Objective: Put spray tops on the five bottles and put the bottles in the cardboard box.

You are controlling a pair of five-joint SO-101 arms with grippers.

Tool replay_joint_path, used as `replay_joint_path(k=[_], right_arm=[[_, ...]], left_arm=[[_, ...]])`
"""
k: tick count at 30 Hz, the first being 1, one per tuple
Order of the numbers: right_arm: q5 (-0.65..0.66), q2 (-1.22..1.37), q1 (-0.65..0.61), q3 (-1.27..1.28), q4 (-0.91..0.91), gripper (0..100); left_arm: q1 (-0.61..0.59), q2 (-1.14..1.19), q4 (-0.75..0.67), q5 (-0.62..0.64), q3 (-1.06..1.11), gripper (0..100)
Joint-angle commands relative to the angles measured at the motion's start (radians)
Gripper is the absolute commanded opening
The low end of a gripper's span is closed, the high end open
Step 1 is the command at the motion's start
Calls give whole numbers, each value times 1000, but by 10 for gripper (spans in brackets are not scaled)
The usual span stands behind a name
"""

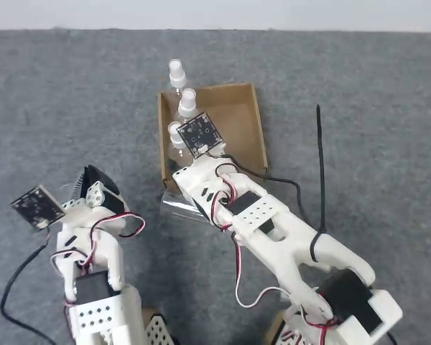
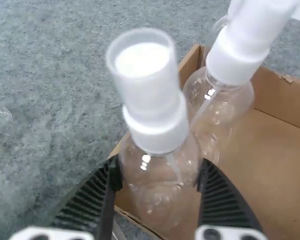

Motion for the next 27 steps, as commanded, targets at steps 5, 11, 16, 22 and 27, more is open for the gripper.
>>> replay_joint_path(k=[5,11,16,22,27], right_arm=[[-8,-5,15,18,30,289],[-8,-4,15,18,30,340],[-8,-8,15,23,30,344],[-2,-12,15,28,30,344],[0,-12,15,28,30,344]], left_arm=[[0,-12,3,-9,-13,12],[0,-12,3,-9,-13,12],[0,-12,3,-9,-13,12],[0,-12,3,-9,-13,12],[0,-12,3,-9,-13,12]])
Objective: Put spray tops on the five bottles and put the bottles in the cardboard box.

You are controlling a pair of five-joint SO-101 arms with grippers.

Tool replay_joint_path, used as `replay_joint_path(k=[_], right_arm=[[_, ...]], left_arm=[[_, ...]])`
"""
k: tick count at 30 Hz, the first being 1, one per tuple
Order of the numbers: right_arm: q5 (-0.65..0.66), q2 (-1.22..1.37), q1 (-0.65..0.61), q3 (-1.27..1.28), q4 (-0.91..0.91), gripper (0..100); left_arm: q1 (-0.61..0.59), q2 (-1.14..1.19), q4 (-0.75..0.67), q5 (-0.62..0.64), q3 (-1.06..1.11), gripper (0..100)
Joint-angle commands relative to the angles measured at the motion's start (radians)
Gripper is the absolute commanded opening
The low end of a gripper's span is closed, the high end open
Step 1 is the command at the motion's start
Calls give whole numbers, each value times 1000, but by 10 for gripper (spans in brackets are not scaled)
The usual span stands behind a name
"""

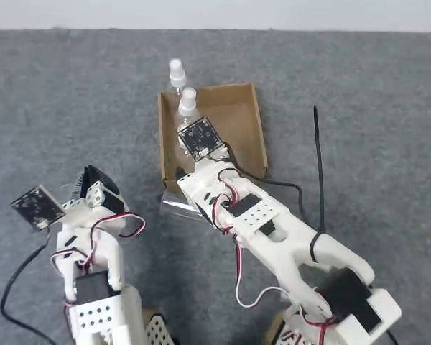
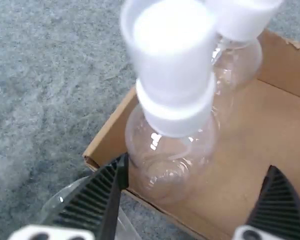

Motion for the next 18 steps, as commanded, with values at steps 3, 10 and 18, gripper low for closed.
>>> replay_joint_path(k=[3,10,18], right_arm=[[0,-16,13,-5,2,344],[0,-16,12,-5,2,344],[0,-16,12,-11,44,434]], left_arm=[[0,-12,3,-9,-13,12],[0,-12,3,-9,-13,12],[0,-12,3,-9,-13,12]])
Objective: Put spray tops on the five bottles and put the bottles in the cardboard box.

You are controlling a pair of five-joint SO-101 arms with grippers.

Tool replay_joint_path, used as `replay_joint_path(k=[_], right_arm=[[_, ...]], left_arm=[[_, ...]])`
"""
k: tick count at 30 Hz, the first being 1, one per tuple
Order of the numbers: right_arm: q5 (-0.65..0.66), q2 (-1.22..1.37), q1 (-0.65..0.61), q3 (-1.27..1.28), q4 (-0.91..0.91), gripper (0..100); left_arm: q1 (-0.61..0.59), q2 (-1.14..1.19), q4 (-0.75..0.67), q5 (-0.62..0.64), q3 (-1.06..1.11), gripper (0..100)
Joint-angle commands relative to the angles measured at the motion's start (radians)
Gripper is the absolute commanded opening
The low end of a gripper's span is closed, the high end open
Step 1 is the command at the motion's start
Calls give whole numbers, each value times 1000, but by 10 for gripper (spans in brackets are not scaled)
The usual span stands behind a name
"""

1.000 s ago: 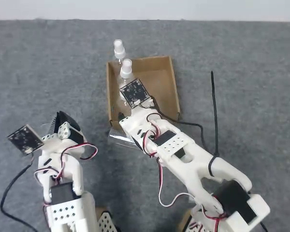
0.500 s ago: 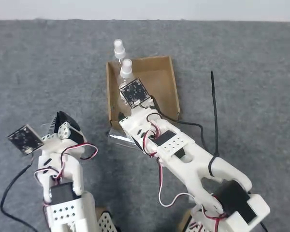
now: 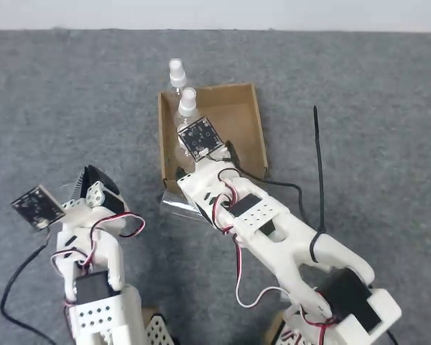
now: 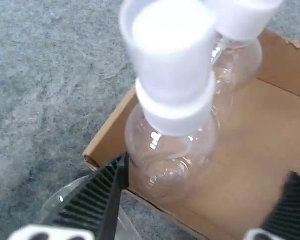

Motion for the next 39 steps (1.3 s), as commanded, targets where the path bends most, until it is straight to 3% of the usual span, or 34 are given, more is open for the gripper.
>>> replay_joint_path(k=[1,7,39], right_arm=[[0,-18,12,-11,38,434],[-3,-101,12,3,62,433],[0,-656,19,6,680,431]], left_arm=[[0,-12,3,-9,-13,12],[0,-12,3,-9,-13,12],[0,-12,3,-9,-13,12]])
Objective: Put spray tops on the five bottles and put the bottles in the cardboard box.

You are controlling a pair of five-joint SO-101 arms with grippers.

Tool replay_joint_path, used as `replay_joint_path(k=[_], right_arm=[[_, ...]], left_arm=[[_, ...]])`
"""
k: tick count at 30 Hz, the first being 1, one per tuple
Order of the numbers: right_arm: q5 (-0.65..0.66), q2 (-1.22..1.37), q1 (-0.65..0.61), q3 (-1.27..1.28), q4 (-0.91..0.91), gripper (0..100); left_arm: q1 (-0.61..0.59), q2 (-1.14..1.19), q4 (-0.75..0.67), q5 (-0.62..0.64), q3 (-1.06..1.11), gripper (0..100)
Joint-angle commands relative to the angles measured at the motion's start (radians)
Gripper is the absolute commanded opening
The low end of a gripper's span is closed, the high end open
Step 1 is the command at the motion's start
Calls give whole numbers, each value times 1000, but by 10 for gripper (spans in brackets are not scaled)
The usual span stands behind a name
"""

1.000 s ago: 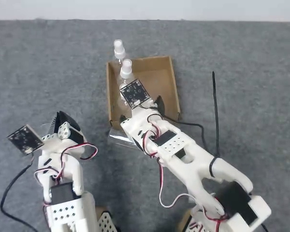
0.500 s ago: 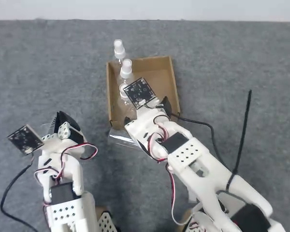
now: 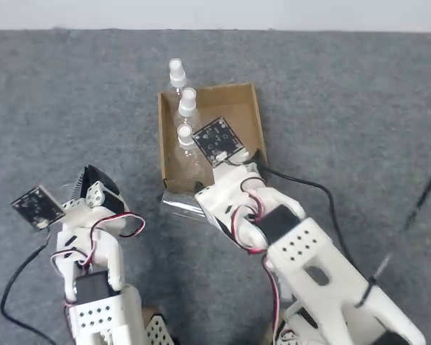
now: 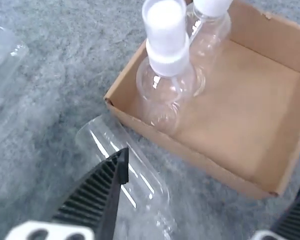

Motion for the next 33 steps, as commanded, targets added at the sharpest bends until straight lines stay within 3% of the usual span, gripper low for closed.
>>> replay_joint_path(k=[1,12,19,25,33], right_arm=[[0,-114,18,-18,61,431],[0,-191,5,-18,150,431],[55,-194,-127,-18,237,427],[57,-189,-199,-14,237,306],[63,-188,-200,-12,237,296]], left_arm=[[0,-12,3,-9,-13,12],[-2,-15,3,-9,-13,12],[-2,-15,3,-9,-13,12],[-2,-15,3,-9,-13,12],[-5,-17,2,-9,-13,12]])
